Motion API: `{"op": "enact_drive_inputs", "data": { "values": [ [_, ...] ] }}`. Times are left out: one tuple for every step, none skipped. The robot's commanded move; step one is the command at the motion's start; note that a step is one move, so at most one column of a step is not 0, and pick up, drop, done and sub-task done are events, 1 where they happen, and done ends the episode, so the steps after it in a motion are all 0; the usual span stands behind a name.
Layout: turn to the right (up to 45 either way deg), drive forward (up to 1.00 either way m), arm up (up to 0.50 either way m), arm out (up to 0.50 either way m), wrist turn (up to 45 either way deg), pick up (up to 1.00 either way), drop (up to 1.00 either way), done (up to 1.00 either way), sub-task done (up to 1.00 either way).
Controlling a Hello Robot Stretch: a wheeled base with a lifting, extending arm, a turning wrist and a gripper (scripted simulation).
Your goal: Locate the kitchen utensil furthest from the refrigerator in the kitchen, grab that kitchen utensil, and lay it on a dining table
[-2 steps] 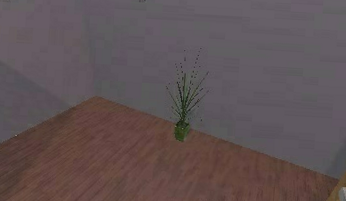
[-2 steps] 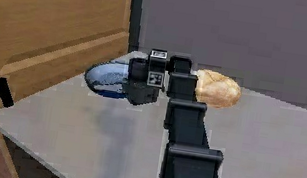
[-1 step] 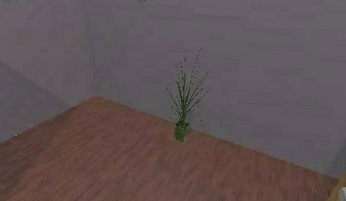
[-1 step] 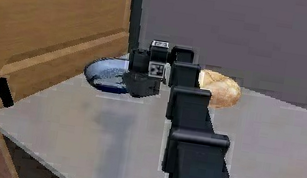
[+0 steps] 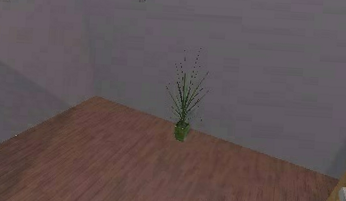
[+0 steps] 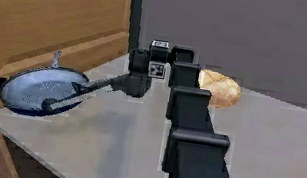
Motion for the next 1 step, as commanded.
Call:
{"op": "enact_drive_inputs", "data": {
  "values": [
    [0.0, 0.00, 0.00, 0.00, -45.0, 0.00, 0.00, 0.00, 0.00]
  ]
}}
